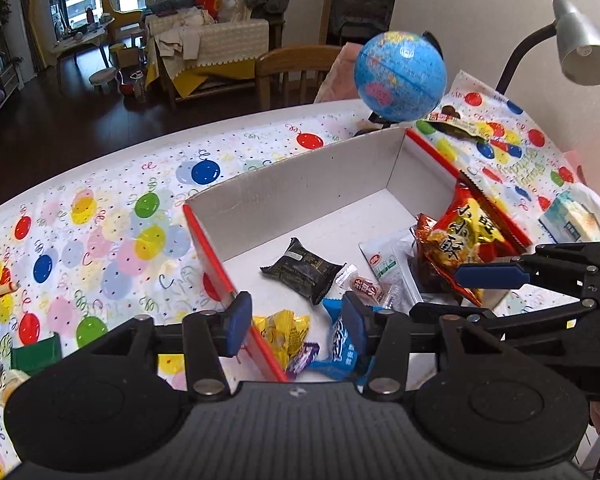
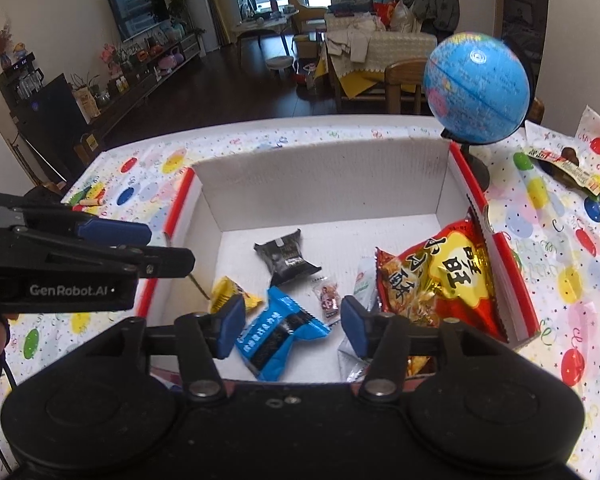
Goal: Organize snacks
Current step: 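Withdraw both tools from the box toward the remaining snacks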
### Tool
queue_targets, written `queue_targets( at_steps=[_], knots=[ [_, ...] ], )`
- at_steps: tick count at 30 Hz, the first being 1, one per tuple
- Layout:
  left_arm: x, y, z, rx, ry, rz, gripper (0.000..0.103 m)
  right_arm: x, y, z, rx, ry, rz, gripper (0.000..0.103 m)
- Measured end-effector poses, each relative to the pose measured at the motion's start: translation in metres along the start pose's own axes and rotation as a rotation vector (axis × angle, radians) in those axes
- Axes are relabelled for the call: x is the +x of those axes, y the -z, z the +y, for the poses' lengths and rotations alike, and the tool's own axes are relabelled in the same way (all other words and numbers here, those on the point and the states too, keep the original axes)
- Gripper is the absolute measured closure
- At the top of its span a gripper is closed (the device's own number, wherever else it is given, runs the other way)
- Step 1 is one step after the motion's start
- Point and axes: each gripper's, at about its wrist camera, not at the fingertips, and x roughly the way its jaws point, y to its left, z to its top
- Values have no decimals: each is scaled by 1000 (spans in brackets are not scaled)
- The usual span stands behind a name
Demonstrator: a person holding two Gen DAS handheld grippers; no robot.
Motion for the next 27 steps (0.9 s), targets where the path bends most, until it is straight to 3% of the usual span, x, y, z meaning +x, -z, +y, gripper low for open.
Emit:
queue_targets(
  at_steps=[4,7,11,20,27],
  knots=[
    [-20,8,9,-6,8,-25,48,-12,0,12,2,6,-24,46],
    [-35,15,19,-16,9,-39,46,-20,0,26,5,9,-47,38],
    [-56,27,37,-38,8,-55,35,-28,1,45,6,6,-67,30],
    [-99,59,83,-78,-2,-70,27,-41,4,99,-4,-2,-119,9],
    [-132,83,119,-99,-26,-98,22,-44,10,144,-19,0,-140,3]
  ],
)
